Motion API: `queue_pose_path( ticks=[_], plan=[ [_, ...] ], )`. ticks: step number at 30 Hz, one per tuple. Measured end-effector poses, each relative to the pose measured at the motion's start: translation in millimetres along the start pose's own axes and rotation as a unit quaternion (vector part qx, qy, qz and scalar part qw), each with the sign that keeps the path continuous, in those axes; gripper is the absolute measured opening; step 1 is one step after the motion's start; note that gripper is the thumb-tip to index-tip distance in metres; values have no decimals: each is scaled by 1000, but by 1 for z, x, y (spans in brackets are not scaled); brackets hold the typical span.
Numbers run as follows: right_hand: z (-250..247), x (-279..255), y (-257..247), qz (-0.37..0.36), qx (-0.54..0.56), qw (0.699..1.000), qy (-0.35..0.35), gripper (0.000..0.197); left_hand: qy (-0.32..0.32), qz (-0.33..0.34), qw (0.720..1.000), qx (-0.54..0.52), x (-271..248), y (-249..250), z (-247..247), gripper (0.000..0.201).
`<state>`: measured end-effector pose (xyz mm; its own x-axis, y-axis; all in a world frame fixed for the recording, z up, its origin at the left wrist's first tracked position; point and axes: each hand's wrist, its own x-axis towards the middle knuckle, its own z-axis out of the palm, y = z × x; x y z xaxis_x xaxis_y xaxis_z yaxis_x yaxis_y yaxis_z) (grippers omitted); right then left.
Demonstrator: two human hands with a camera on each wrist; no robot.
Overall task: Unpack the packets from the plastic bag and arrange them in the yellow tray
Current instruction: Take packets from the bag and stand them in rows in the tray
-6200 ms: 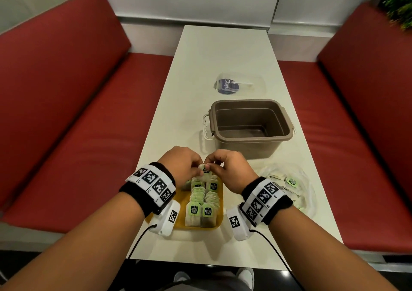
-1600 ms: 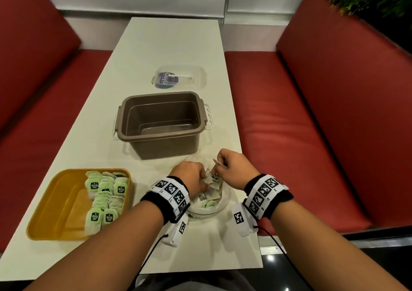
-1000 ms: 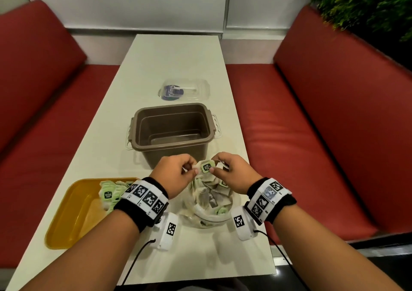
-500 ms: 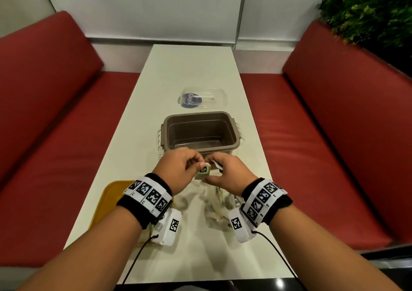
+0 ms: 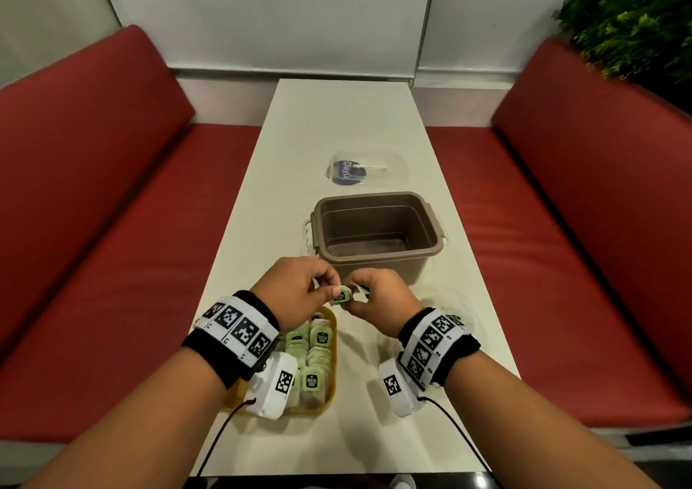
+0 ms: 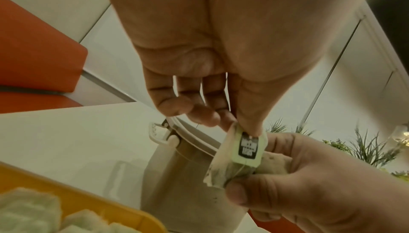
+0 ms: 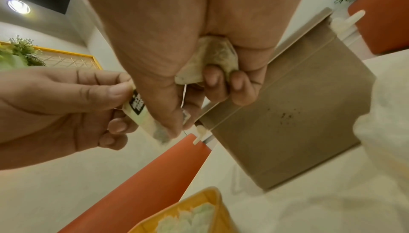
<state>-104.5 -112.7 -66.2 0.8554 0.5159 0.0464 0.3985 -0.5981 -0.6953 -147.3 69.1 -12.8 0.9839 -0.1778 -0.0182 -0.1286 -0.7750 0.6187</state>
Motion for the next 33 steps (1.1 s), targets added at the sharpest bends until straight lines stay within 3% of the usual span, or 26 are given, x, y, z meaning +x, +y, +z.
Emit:
queue_pose_path(
  ticks=[7, 12, 16, 19, 22, 28, 33],
  plan=[
    [28, 3, -6, 66, -33, 996, -57, 14, 16, -106, 991, 76, -15, -50, -11, 10],
    [43, 3, -5, 132, -77, 983, -102, 40, -73, -206, 965, 144, -31, -85, -1, 18],
    [52, 2, -5, 160, -90, 975, -129, 54, -135, -237, 948, 165, -37, -97, 19, 5],
    [56, 0, -6, 161, -90, 973, -139, 53, -101, -255, 951, 143, -37, -101, 30, 3],
    [58, -2, -5, 163, -86, 974, -135, 49, -84, -274, 951, 112, -37, -101, 37, 13],
    [60, -7, -4, 167, -70, 976, -120, 44, -80, -324, 937, 107, -38, -108, 51, 57],
    [62, -9, -2, 166, -57, 978, -115, 41, -125, -367, 914, 115, -39, -113, 60, 39]
  ],
)
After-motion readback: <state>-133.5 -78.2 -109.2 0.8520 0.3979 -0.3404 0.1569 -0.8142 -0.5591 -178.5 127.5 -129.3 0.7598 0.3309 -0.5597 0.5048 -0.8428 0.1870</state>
